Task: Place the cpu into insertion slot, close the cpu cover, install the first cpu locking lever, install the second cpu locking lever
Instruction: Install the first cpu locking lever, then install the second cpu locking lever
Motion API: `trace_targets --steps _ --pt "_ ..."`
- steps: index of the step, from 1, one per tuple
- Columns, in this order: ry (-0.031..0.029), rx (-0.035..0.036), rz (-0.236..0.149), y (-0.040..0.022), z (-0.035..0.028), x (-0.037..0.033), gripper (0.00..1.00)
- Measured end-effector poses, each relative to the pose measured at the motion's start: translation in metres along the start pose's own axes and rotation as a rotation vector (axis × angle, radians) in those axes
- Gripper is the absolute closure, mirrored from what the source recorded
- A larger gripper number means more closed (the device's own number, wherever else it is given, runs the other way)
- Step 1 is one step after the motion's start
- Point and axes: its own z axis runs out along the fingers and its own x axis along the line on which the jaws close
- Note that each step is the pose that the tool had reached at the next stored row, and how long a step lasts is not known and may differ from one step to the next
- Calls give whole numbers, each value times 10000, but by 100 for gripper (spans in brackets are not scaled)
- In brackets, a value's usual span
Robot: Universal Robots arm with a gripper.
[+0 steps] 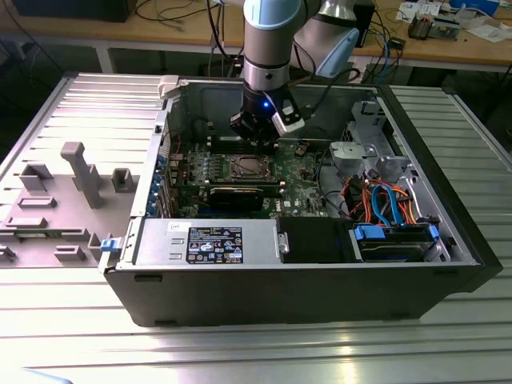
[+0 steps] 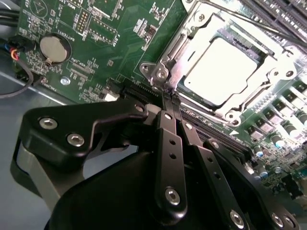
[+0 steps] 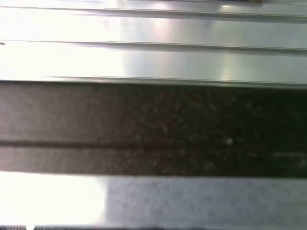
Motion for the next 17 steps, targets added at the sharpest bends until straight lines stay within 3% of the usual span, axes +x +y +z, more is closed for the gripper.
trace_targets --steps 6,17 --pt "3 102 -2 -35 -4 1 89" --pt "4 126 -4 -36 -5 1 89"
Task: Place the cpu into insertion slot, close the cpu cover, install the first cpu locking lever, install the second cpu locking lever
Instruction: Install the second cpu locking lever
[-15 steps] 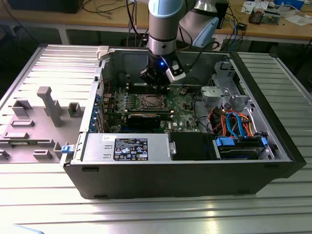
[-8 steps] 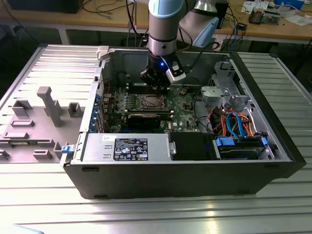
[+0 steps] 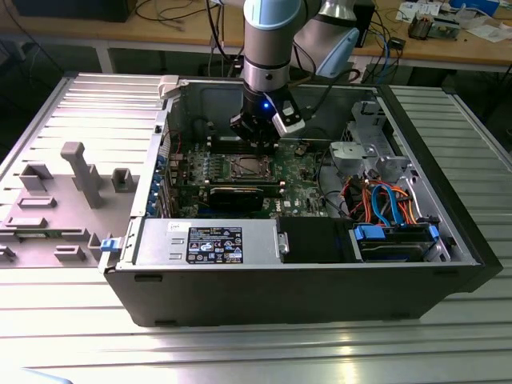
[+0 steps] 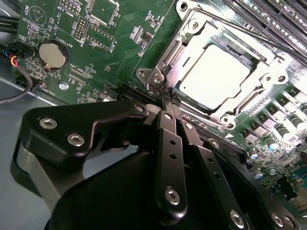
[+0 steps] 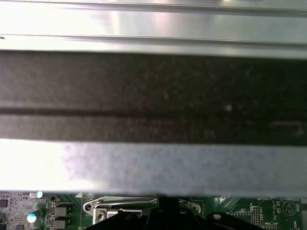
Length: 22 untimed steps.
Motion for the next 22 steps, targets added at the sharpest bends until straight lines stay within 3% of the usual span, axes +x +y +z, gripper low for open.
trace_targets --steps 6,10,22 --pt "-1 1 2 -3 0 0 89" --pt "0 2 0 -19 -79 -1 89" --pt "0 7 0 -183 -95 3 89"
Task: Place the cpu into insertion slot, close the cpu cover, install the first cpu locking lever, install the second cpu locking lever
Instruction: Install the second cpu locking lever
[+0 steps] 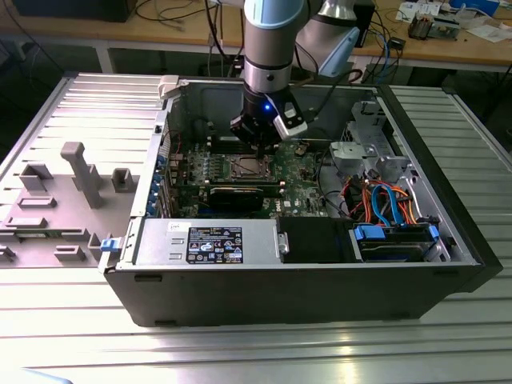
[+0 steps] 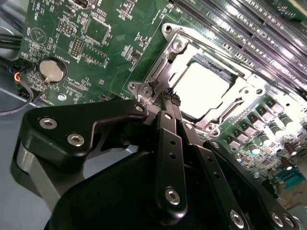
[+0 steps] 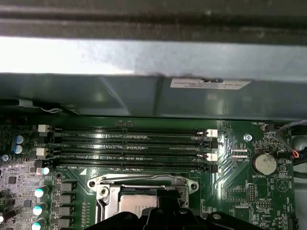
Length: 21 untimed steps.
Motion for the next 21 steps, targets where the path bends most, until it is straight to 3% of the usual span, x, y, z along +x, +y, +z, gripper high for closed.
trace_targets --steps 9,16,21 --pt "1 9 0 -7 -8 0 89" --pt "-1 6 0 0 -128 -3 89" --pt "0 14 0 -82 -136 -1 89"
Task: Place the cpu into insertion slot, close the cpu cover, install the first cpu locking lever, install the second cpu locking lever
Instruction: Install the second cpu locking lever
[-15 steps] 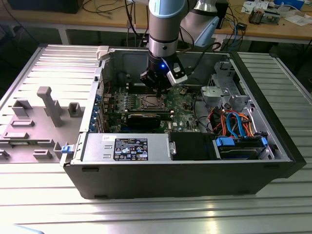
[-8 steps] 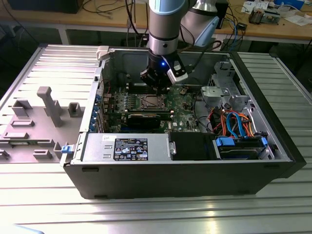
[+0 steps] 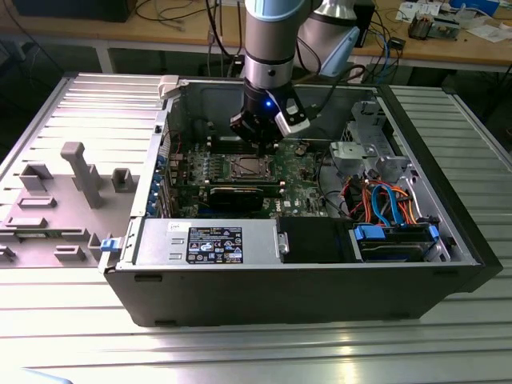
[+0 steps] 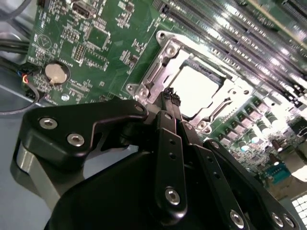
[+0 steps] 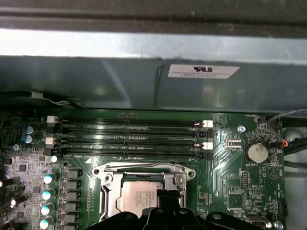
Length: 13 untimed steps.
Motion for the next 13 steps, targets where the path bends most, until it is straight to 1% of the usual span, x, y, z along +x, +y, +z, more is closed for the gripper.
trace_targets --steps 1,2,5,7,9,10,11,13 --pt "0 0 0 -14 -1 0 89" --pt "0 0 0 -40 -3 1 89" --pt "0 0 1 -85 -8 3 89" --pt "0 1 2 -87 -17 3 89" --pt "0 0 0 -87 -40 2 89" --pt "0 1 0 -86 -67 1 89" --pt "-1 1 0 -85 -80 1 89" --pt "-2 -1 0 -85 -80 0 89"
